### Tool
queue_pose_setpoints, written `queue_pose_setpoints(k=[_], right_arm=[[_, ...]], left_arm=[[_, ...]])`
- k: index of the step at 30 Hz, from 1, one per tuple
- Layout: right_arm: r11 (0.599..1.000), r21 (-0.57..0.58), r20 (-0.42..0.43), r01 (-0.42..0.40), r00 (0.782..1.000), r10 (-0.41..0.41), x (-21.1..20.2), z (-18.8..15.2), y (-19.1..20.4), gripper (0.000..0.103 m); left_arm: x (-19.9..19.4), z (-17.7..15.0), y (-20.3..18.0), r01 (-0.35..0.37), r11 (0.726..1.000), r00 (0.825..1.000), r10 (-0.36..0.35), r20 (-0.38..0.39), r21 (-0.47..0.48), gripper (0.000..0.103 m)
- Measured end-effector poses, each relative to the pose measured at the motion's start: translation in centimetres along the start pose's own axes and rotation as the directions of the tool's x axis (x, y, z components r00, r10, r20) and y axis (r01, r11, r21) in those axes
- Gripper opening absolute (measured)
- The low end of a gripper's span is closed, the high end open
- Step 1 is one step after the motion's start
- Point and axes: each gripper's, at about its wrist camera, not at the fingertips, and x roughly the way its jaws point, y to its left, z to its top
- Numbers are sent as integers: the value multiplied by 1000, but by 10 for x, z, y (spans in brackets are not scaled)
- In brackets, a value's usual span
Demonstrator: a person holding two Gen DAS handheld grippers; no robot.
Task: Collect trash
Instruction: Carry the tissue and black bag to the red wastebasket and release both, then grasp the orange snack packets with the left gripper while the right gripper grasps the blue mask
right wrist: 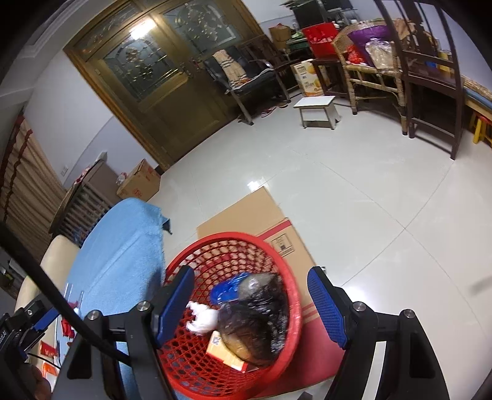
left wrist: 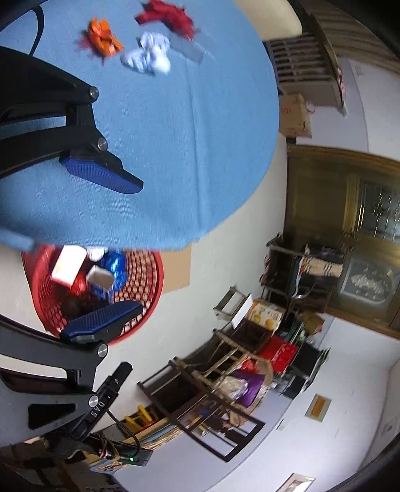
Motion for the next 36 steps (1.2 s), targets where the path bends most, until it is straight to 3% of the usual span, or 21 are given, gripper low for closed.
queue_pose_setpoints(k=[10,20,25,31,36], right_arm=[[992,-108,-47,-63,997,58,11,-21,61,79],[956,-255,-135,-145,984,113,24,-62,136,79],[937,-301,-181,-180,975,129,31,-83,162,79],[920,-335,-204,-201,969,138,33,-93,177,79],[904,-367,-205,-218,967,150,31,-97,188,79]], left_arm=[[-56,-46,90,-135,975,989,143,36,-177,73],[-84,-90,179,-254,894,961,275,4,-368,73],[-79,-86,197,-289,868,951,307,-21,-404,73],[-50,-61,195,-303,878,948,317,-25,-372,73],[-24,-47,202,-342,868,936,350,-47,-359,73]])
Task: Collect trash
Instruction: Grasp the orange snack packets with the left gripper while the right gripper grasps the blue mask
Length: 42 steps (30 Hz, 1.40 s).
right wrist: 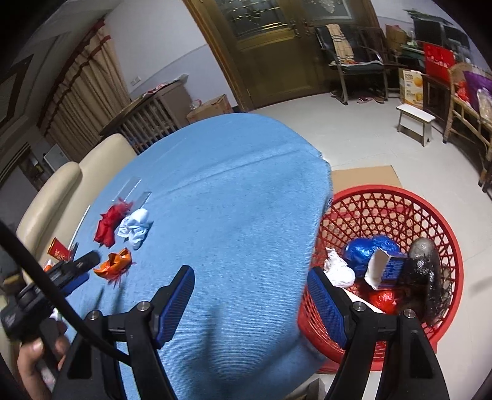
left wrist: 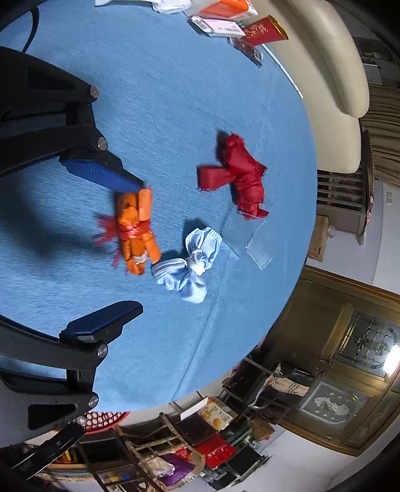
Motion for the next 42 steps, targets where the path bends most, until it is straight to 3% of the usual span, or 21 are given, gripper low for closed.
queue_pose_setpoints(k=[10,14,25,34,42], right_arm=[[999,-32,-11,-22,1000,22,6,3,15,79],[998,-56,-17,-29,999,28,12,8,24,79],[980,-180,-58,-78,996,69,46,20,77,79],[921,-358,-109,-153,987,121,92,35,152,79],[861,-491,-164,-132,985,58,144,39,198,79]], left_arm=[[32,3,6,-53,998,998,53,-34,18,70],[25,-2,13,-53,998,998,53,-18,33,65],[-23,-18,55,-95,995,994,95,45,1,64],[-33,-24,81,-121,992,991,123,52,-41,65],[-35,-26,89,-109,993,993,111,51,-53,65]])
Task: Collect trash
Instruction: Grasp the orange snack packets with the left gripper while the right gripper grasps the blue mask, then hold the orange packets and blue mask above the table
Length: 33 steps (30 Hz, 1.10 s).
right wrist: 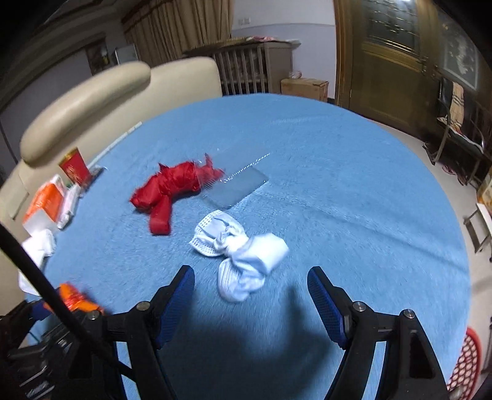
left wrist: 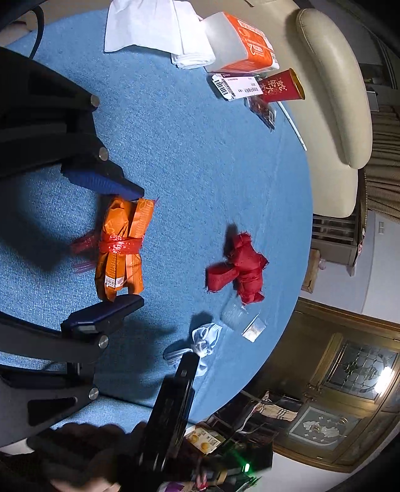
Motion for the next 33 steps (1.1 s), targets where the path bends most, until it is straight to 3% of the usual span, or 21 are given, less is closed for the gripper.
queue_pose_setpoints(k=[7,8,9,10,13,33], right_arm=[[999,-37,-45,16,999,-18,32,10,6,77],[1000,-31,-48,5,999,-7,35,10,6,74],[1000,-30,-52,1,999,-3,37,10,5,60],[1000,-29,-61,2,998,-4,39,10,6,54],[1000,-17,-51,-9,999,8,37,9,4,39],[984,161,63,-71,996,61,-50,-44,-26,39]], left_arm=[[0,0,1,15,1000,1000,-15,1,2,65],[1,0,0,17,1000,1000,-17,-1,4,64],[1,0,0,20,1000,1000,-20,-4,3,64],[2,0,0,19,1000,1000,-19,-5,4,64],[2,-1,1,19,1000,1000,-19,-5,3,65],[-20,-2,-6,43,999,999,-43,29,2,64]])
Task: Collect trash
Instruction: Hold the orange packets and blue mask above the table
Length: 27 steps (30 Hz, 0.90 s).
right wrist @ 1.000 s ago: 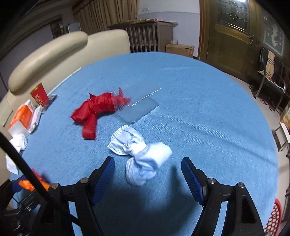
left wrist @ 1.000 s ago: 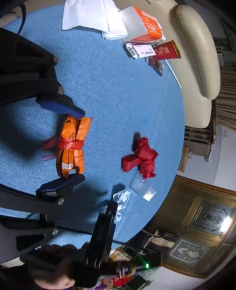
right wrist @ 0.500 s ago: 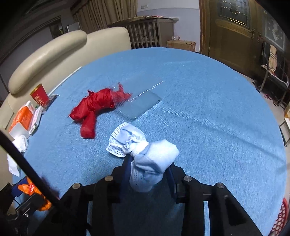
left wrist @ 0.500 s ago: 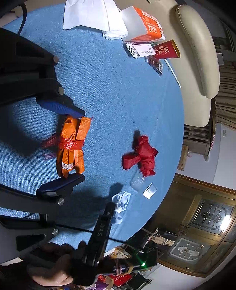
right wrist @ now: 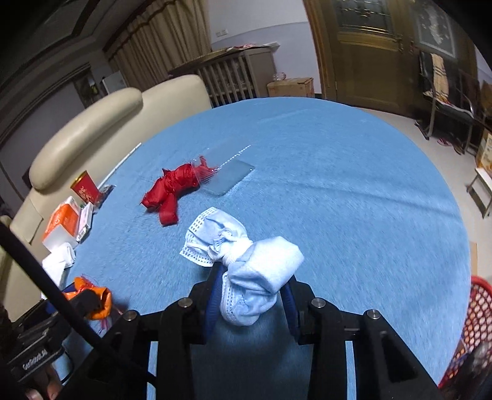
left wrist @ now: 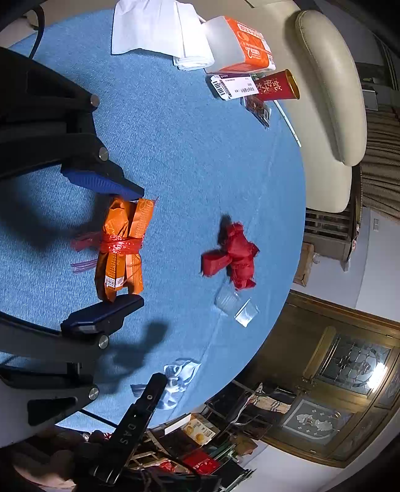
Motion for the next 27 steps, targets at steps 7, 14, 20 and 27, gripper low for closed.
queue_pose_setpoints(k=[7,14,20,27], right_arm=[[999,52,29,-12,1000,11,-19,-8,-12,39],[997,74,45,-18,999,15,-28,-14,-17,39],[995,94,63,-21,998,15,-37,-16,-23,39],[993,113,82,-23,997,13,-46,-17,-29,39]], left_arm=[[-2,-3,-10,9,1000,1000,-9,-4,21,64],[-5,-5,-17,13,999,1000,-13,-6,36,64],[-7,-6,-24,20,999,1000,-19,-3,51,64],[-9,-7,-31,26,997,1000,-26,-3,66,64]])
